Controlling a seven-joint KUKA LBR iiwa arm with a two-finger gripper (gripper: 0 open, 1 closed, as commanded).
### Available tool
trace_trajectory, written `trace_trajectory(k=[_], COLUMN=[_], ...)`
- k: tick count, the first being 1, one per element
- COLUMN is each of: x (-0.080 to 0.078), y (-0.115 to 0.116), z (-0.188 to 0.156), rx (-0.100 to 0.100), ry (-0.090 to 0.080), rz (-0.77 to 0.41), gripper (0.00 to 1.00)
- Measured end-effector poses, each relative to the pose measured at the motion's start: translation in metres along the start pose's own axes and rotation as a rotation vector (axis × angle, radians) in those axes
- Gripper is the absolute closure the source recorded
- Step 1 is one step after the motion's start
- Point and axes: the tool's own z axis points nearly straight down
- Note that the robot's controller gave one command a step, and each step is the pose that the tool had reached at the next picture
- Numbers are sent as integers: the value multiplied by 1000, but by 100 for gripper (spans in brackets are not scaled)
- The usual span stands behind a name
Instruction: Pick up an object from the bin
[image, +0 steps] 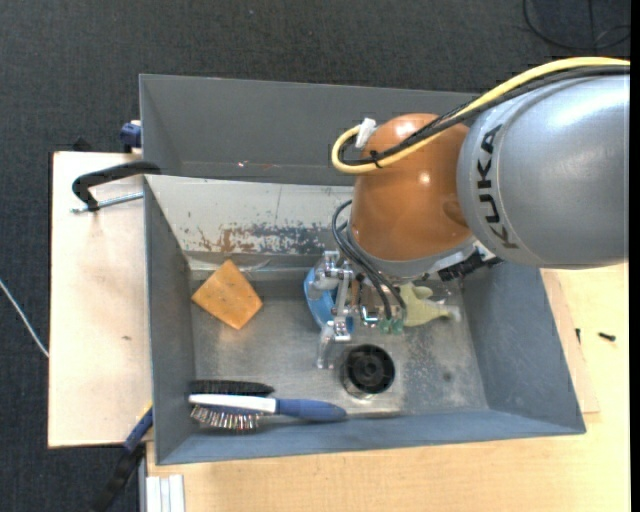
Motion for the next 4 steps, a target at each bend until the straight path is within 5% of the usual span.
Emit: trace_trajectory(k=[1,2,3,4], x=[-41,27,22,28], y=[-52,-143,-227,-225], z=[116,115,85,116], rx=[-4,0,5,2], ry=[-15,-9,-13,-8], rz=[125,149,-402,-673], gripper=[0,0,0,0])
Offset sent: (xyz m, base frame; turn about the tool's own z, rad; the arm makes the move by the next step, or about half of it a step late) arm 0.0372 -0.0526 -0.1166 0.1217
